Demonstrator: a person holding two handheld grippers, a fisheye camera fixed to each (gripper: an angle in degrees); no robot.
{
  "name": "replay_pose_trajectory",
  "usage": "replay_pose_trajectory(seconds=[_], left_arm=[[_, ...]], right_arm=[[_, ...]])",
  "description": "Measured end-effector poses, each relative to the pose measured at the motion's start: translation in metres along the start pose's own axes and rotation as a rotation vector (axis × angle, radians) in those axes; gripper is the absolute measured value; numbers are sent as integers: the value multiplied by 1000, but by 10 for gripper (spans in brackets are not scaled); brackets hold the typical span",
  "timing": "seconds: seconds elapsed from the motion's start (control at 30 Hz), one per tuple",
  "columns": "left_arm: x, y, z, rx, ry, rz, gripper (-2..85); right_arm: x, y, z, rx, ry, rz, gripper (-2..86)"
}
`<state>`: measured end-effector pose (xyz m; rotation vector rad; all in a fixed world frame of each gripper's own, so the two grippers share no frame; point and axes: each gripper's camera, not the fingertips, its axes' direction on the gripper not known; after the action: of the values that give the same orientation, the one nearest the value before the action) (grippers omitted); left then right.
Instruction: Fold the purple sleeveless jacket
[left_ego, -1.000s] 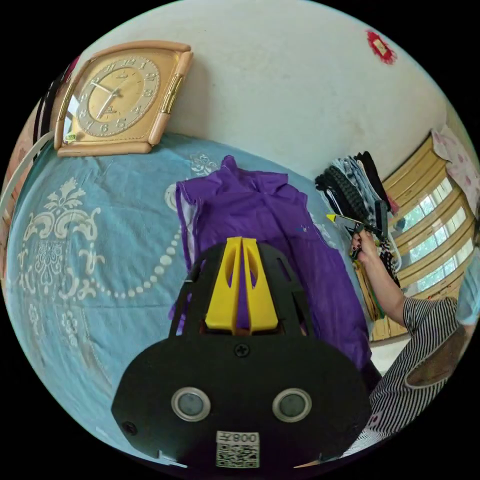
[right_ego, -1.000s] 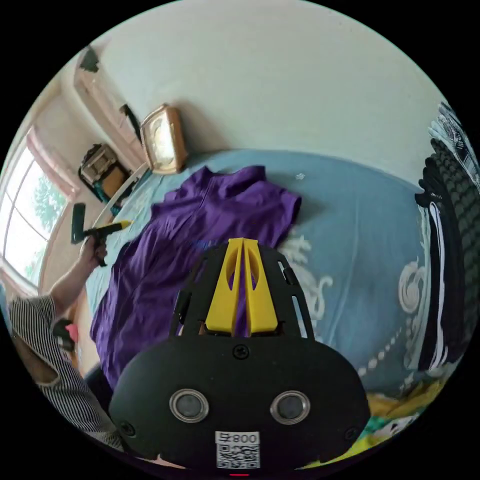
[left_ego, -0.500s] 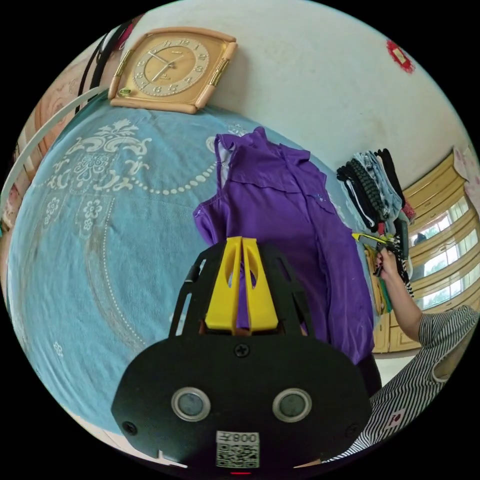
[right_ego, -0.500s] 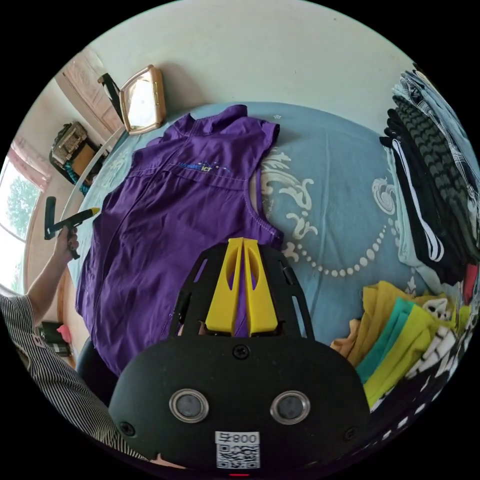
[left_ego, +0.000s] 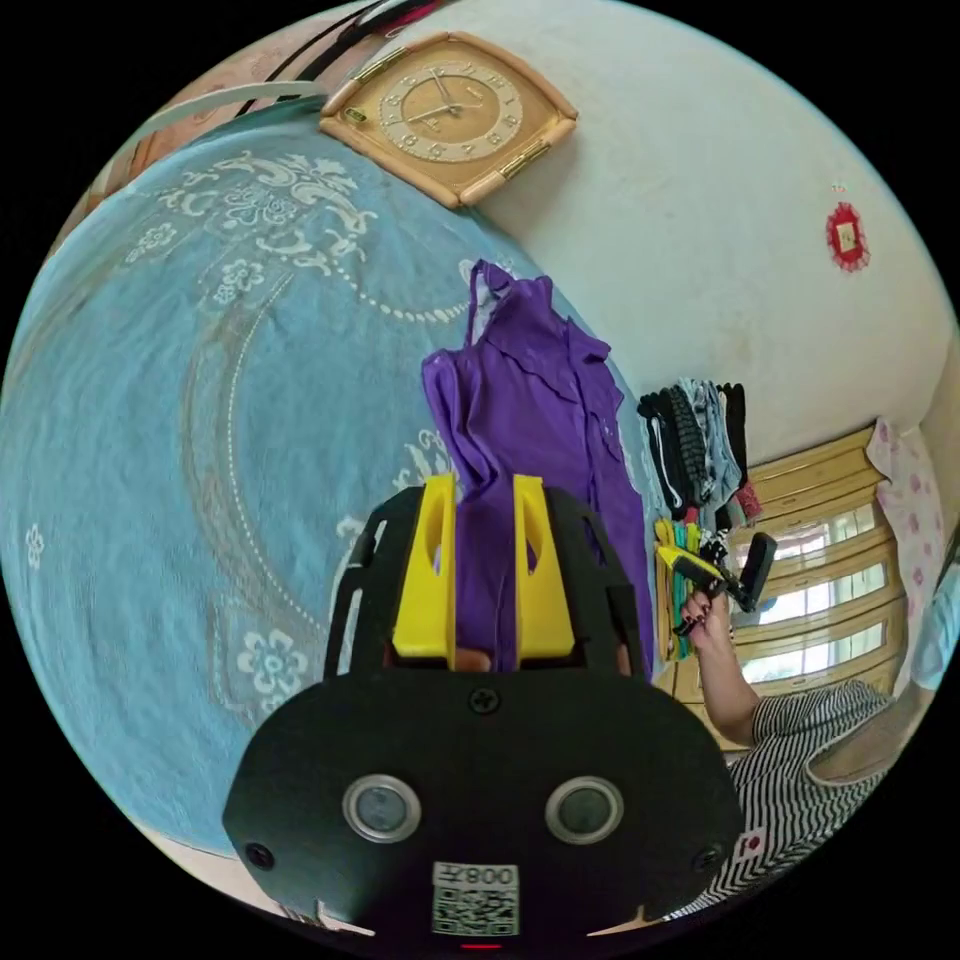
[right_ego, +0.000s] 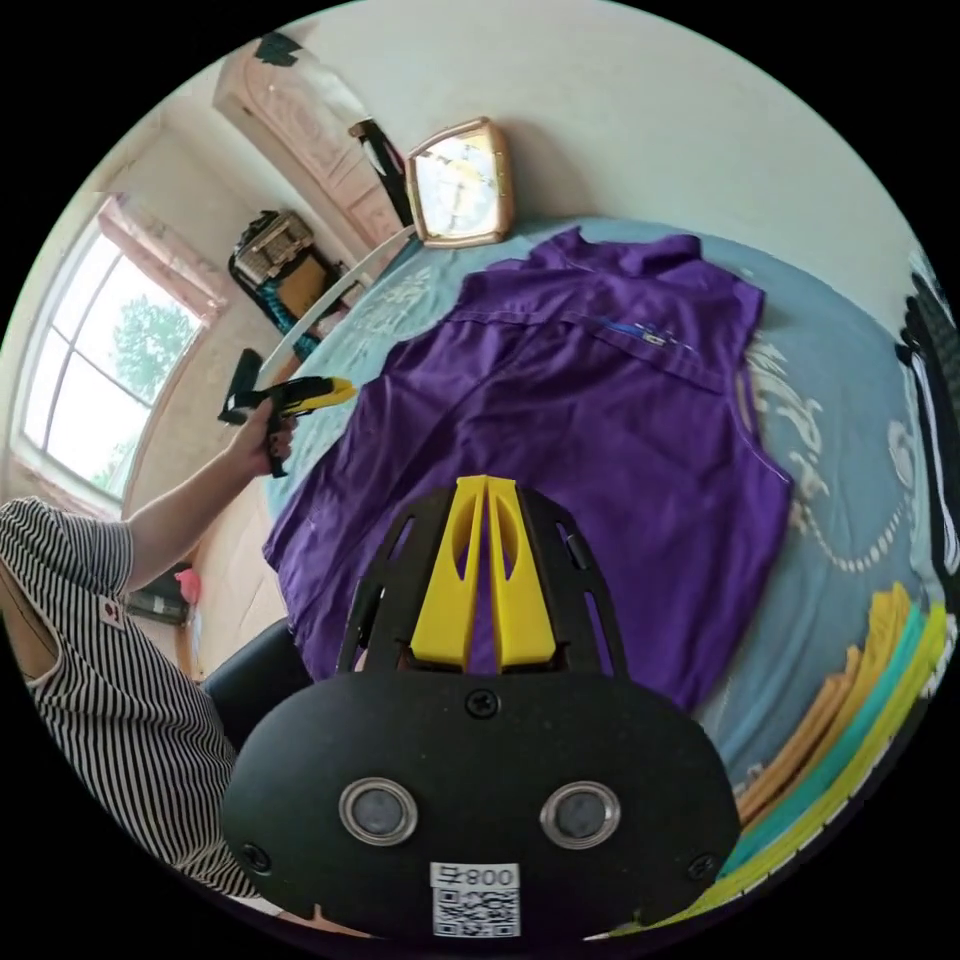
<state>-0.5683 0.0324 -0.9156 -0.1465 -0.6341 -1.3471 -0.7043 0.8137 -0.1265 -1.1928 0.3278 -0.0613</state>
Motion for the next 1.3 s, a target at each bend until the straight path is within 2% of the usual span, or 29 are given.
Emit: replay_pose_trajectory(seconds=[0.2, 0.3, 0.37, 0.47, 0.53, 0.63, 0.73, 0.9, 0.97, 1.03, 1.13, 1.3], left_arm=[[-38, -39, 11, -67, -55, -103, 37], [-47, -37, 4, -76, -12, -94, 20], [-47, -33, -10, -49, 50, -58, 13], [-47, -28, -28, -32, 31, -11, 10], [-53, -22, -32, -48, 20, -24, 9], [-67, -4, -34, -91, -39, -60, 11], [-83, 23, -47, -31, 44, -142, 15], [-67, 80, -86, 53, 38, -52, 20], [-55, 117, -103, 44, -50, -3, 23], [-54, 149, -114, 43, -63, -14, 27], [-59, 206, -134, 52, 55, -47, 38], [-58, 296, -167, -3, 97, -90, 52]], right_arm=[[-108, -21, 43, -66, -253, -150, 1], [-184, -12, 82, -187, -331, -286, 1], [-240, 3, 112, -336, -330, -393, 1], [-284, 33, 138, -481, -334, -458, 1], [-292, 44, 129, -421, -340, -442, 1], [-301, 54, 119, -433, -368, -398, 1], [-316, 67, 104, -432, -339, -405, 1], [-320, 90, 82, -410, -357, -348, 1], [-315, 101, 72, -413, -388, -303, 1], [-314, 110, 62, -417, -389, -285, 1], [-309, 130, 40, -406, -376, -233, 1], [-289, 178, -29, -321, -365, -144, 2]])
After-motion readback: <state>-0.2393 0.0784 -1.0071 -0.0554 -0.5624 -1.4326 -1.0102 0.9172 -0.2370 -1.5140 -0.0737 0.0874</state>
